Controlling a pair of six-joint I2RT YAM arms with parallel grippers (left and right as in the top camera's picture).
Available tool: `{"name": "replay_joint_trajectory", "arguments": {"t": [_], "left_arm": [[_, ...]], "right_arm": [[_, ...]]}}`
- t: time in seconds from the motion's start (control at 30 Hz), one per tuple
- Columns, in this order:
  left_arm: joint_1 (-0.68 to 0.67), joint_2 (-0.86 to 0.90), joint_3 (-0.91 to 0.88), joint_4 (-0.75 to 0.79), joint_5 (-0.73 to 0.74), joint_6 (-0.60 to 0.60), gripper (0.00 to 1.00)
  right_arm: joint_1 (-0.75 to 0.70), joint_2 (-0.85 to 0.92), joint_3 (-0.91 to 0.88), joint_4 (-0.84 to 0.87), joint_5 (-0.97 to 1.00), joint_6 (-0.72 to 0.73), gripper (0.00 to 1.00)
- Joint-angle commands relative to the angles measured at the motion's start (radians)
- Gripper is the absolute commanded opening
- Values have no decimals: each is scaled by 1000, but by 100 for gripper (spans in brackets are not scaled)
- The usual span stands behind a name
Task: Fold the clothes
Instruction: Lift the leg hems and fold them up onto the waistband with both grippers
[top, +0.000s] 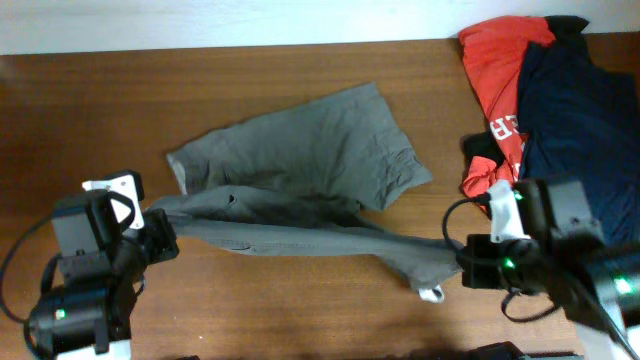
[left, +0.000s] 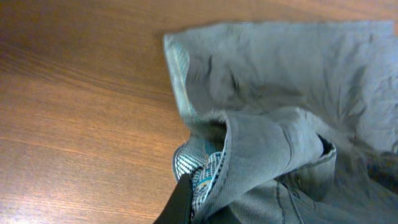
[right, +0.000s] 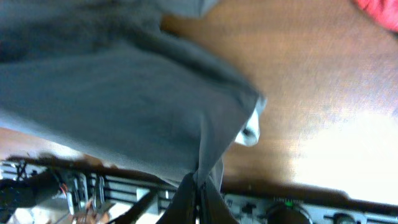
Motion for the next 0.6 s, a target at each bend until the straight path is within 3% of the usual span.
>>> {"name": "replay_joint_trajectory", "arguments": {"t": [0.0,0.17,0.33,0.57], "left_arm": [[8,-29,0,6,-76,-13,0],[8,1,0,11,-76,-13,0],[8,112,0,37,-77,-13,0],[8,307,0,225,-76,-13,0]], "right_arm": [[3,-42,33,31,138,-11,4],[4,18,32,168,139,-85,4],[4,221,32,333,138,-144,4],[1,464,33,541,131,-187,4]]}}
